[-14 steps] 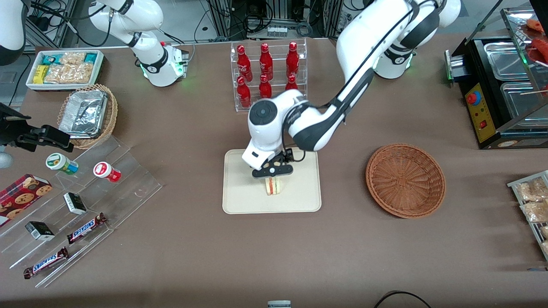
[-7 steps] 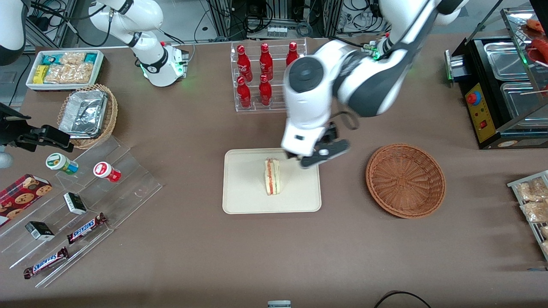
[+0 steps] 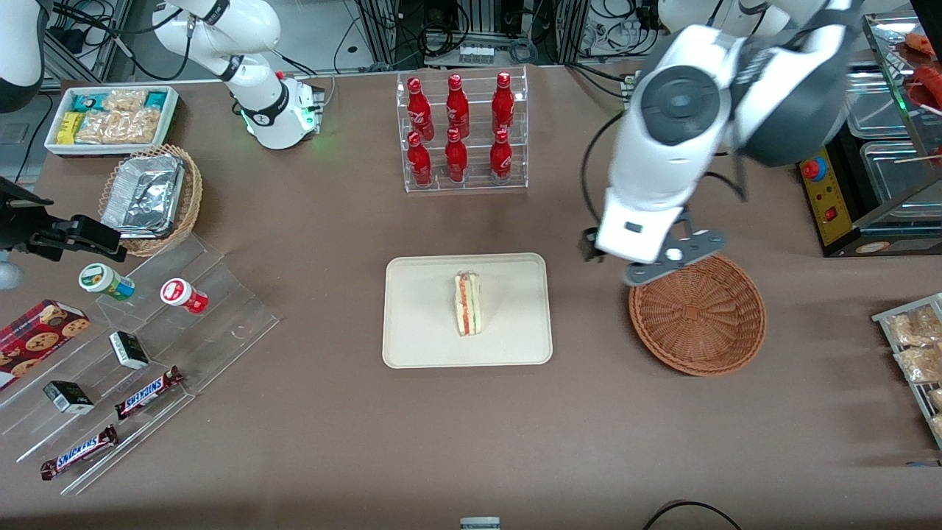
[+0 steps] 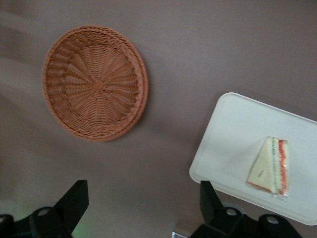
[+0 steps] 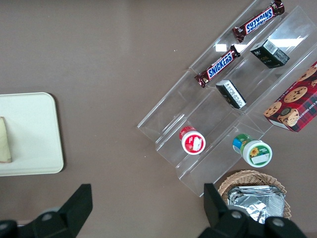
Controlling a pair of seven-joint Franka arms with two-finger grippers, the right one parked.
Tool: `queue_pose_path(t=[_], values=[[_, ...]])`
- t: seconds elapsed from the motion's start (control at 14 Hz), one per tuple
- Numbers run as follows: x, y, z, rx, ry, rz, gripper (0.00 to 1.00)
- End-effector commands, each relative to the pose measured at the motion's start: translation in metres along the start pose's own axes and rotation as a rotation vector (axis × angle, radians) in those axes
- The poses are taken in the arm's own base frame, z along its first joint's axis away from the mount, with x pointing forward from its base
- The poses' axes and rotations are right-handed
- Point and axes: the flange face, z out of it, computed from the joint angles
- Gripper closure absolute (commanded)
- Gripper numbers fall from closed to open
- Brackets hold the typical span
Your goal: Place sandwich from basket to tray
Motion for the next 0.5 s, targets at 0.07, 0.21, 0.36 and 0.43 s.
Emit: queue_pose_path(t=[0.07, 0.21, 0.36, 0.43], values=[[0.015, -0.068, -0.021, -0.011, -0.049, 0.078, 0.01], [0.025, -0.109, -0.034, -0.017, -0.075, 0.160, 0.01], [0.033, -0.152, -0.046, -0.030, -0.102, 0.232, 0.01], [0.038, -0.175, -0.049, -0.047, -0.116, 0.266, 0.01]])
